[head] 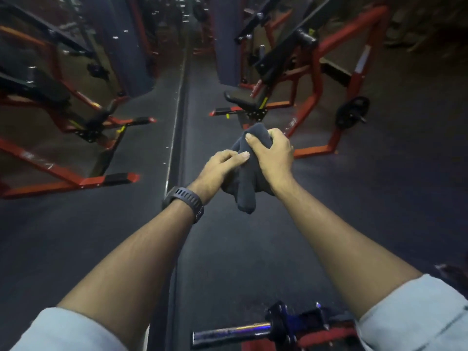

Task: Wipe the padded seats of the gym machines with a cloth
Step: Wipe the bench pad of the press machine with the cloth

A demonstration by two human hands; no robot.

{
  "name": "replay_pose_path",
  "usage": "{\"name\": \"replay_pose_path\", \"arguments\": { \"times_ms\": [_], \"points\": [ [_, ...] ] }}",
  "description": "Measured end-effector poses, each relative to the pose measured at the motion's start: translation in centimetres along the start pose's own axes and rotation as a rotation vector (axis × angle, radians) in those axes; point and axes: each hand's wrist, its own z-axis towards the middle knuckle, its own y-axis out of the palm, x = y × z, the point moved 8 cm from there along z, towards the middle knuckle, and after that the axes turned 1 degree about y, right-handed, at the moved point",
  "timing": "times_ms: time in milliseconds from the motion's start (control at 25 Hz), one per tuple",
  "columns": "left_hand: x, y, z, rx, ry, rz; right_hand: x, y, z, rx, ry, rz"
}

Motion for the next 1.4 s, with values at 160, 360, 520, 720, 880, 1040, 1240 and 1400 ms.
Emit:
{"name": "replay_pose_path", "arguments": {
  "times_ms": [160, 360, 520, 720, 880, 1040, 1240, 1400],
  "points": [
    [-0.2, 1.7, 4.8, -0.116, 0.027, 0.159, 1.3, -1.2, 1.3, 0.153, 0.072, -0.035],
    [0.5, 3.6, 8.5, -0.254, 0.188, 0.233, 2.2, -4.4, 1.7, 0.236, 0.126, -0.032],
    [0.2, 4.9, 10.1, -0.306, 0.219, 0.200, 3.3, -7.8, 2.7, 0.307, 0.153, 0.009],
    [-1.7, 7.2, 12.9, -0.422, 0.024, 0.107, 7.1, -9.3, 3.2, 0.370, 0.276, 0.085],
    [-3.2, 8.8, 15.7, -0.409, -0.043, 0.047, 11.9, -8.4, 3.4, 0.356, 0.492, 0.375],
    [-4.7, 9.8, 21.8, -0.272, -0.105, 0.068, 14.9, -5.2, 3.6, 0.345, 0.551, 0.300],
    [-7.0, 13.1, 27.8, -0.529, -0.204, 0.081, 14.6, -2.7, 6.8, 0.715, 0.439, -0.102],
    [-7.0, 12.8, 32.9, -0.573, -0.190, 0.055, 13.8, 4.7, 12.6, 0.444, 0.353, -0.374]
  ]
}}
